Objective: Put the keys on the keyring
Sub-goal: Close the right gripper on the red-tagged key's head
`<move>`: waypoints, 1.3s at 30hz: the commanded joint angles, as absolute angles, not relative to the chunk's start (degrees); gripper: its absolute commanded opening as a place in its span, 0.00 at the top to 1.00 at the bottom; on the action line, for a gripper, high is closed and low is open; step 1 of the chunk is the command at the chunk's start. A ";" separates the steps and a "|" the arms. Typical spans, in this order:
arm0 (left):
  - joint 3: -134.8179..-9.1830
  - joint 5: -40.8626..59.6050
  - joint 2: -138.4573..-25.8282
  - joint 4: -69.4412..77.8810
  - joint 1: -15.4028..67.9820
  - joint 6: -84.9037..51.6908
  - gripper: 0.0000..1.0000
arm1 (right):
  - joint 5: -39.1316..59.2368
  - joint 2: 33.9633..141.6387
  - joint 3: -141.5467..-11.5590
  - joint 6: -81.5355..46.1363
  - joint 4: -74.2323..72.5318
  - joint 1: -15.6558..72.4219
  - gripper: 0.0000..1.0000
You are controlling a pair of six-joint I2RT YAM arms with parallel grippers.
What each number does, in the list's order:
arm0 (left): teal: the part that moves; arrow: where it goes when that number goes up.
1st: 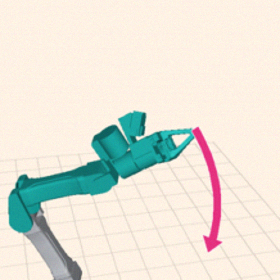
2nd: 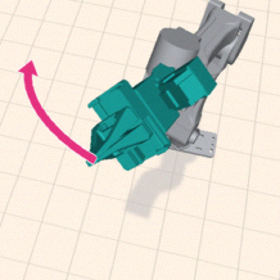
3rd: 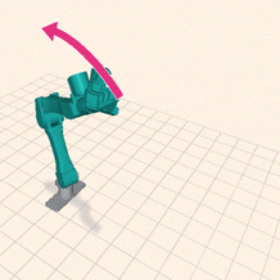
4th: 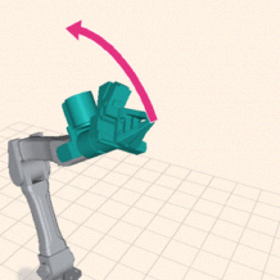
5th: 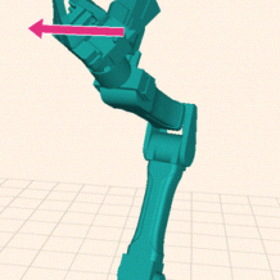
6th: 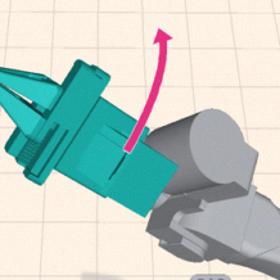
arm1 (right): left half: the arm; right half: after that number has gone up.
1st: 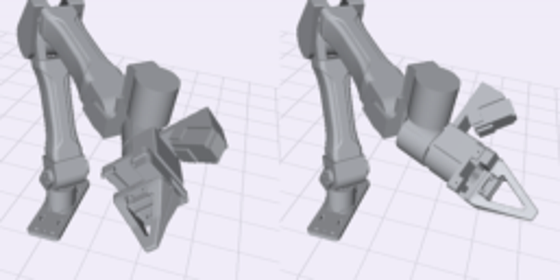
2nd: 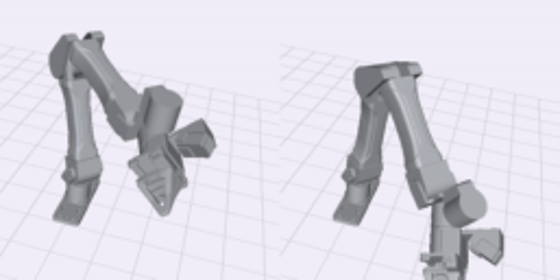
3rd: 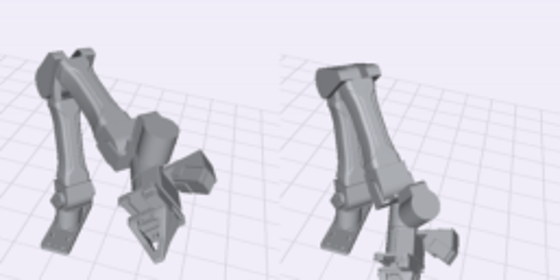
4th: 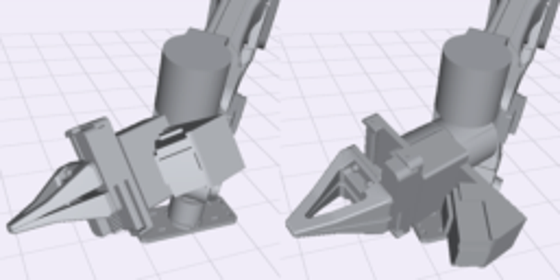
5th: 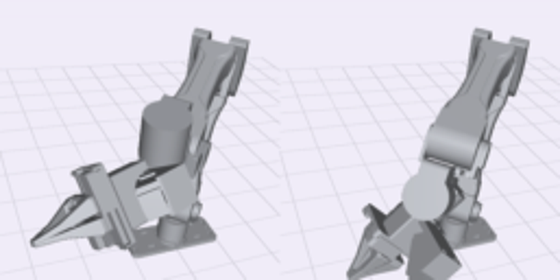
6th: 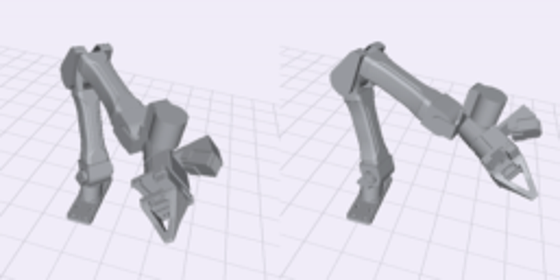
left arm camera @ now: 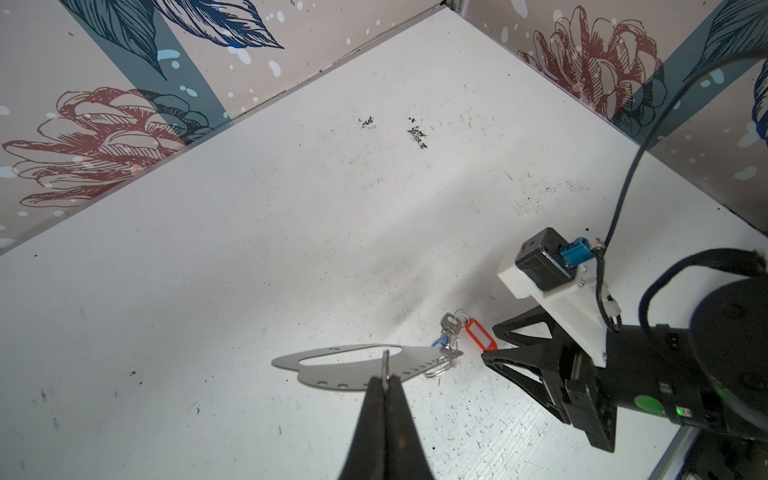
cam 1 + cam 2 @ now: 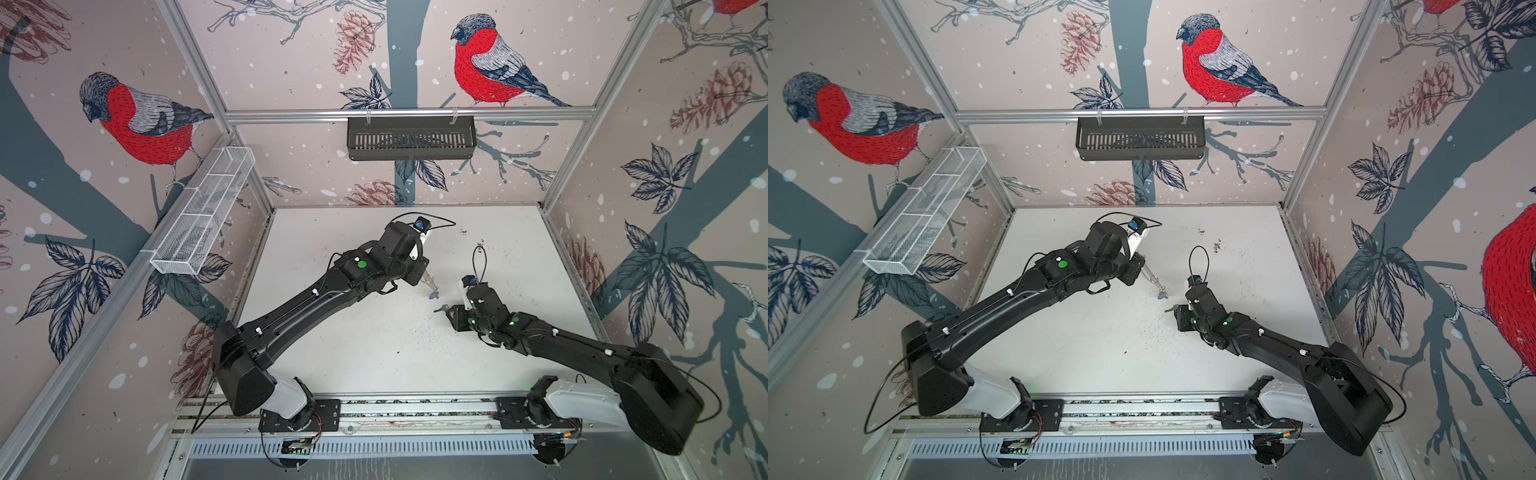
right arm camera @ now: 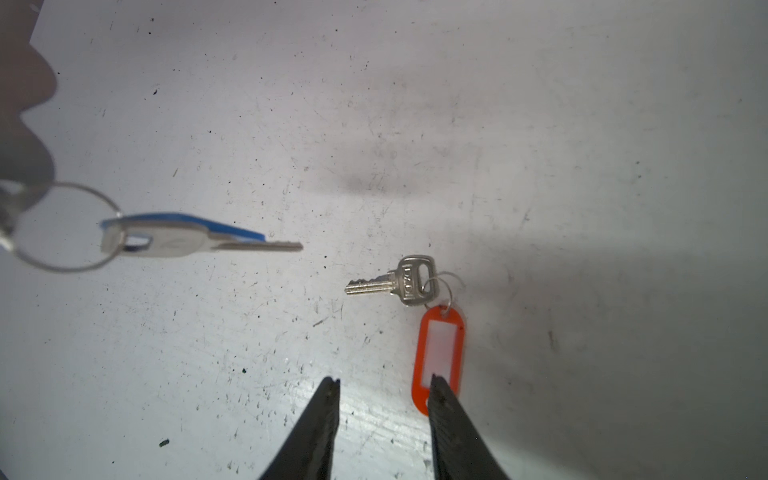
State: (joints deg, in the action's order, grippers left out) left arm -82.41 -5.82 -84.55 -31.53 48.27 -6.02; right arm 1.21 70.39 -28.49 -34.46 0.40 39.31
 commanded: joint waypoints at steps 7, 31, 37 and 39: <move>-80.77 -6.90 -82.19 -28.74 48.24 -5.89 1.00 | -1.47 75.31 -30.83 -34.49 -0.64 39.05 0.63; -79.63 -6.85 -81.04 -28.67 48.21 -5.98 1.00 | 4.17 86.67 -34.56 -29.53 -3.78 34.28 0.71; -79.46 -6.70 -81.06 -28.38 48.21 -5.89 1.00 | 3.44 86.75 -33.70 -29.71 -3.25 34.45 0.75; -79.54 -6.67 -81.11 -28.30 48.23 -5.89 1.00 | 2.95 86.80 -33.49 -29.67 -3.09 34.58 0.77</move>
